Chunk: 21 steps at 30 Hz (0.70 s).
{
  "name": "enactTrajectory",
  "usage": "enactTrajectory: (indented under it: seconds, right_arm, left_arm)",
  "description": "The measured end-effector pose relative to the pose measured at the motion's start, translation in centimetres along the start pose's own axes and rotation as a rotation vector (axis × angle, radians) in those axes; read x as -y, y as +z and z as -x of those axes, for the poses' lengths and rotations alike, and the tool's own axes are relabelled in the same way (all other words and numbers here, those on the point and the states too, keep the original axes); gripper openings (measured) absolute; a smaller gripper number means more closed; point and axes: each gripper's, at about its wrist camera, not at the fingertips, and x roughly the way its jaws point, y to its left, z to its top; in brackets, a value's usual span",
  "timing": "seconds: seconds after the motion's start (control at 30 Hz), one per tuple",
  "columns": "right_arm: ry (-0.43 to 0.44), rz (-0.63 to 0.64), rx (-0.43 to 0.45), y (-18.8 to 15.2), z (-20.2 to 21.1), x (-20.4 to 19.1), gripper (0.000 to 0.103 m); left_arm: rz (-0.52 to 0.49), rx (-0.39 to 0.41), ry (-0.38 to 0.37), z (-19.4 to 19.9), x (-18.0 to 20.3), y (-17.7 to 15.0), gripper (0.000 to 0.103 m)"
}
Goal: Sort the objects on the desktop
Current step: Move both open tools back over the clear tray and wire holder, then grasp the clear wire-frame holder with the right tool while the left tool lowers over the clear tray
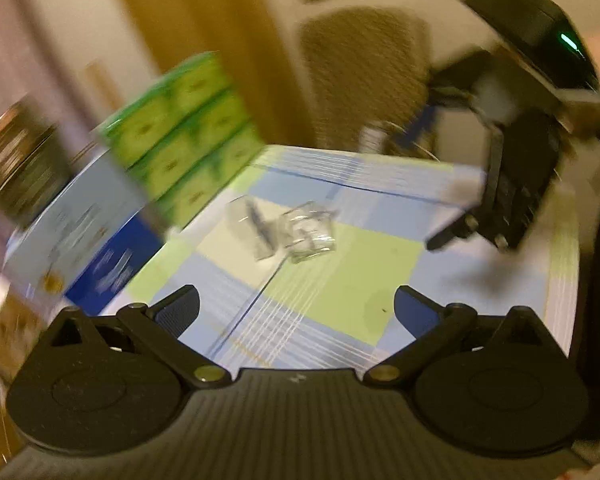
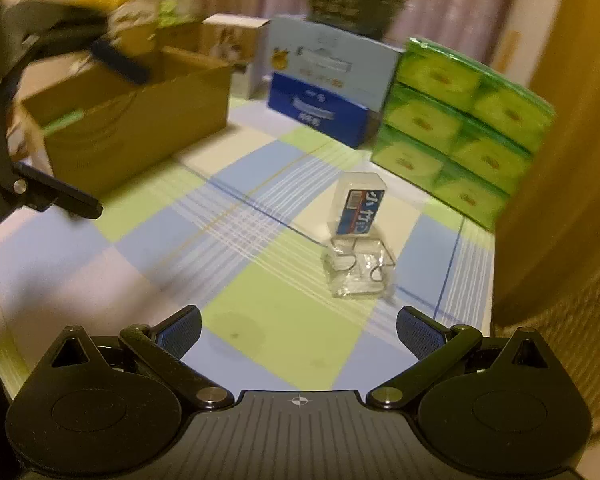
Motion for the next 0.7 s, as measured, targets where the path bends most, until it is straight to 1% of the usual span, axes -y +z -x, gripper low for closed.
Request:
enactTrajectory:
  seconds: [0.07,0.13,0.23,0.4,0.47,0.6,0.7]
  right_arm:
    - [0.007,0.055,-0.014,0.1,-0.9,0.6,0.101]
    - [0.017,0.093,-0.024,0.1,-1.7,1.3,0.101]
    - [0.023,0.130,-0.044,0.2,-3.2,2.5,0.101]
    - [0.030,0.182,-0.083,0.9,-5.8,4.0,0.101]
    - [0.033,0.197,-0.094,1.1,-6.8,4.6,0.101]
    - [0.043,0.220,-0.102,1.7,-8.5,5.2,0.101]
    - [0.042,0.241,-0.108,2.1,-9.9,5.6,0.101]
  left_arm:
    - [-0.089,-0.003,-0.029,-1.3,-0.1,0.4,0.102]
    - [-0.158,-0.008,-0.059,-2.6,-0.5,0.6,0.102]
    - [-0.261,-0.003,-0.072,-4.9,-1.2,0.8,0.101]
    - [-0.444,-0.041,-0.085,-8.6,-2.7,0.6,0.101]
    - [-0.495,-0.049,-0.084,-9.9,-3.6,0.5,0.101]
    - [-0.560,-0.049,-0.110,-12.2,-5.4,0.4,0.101]
    - [-0.619,-0.048,-0.099,-13.9,-6.4,0.1,0.101]
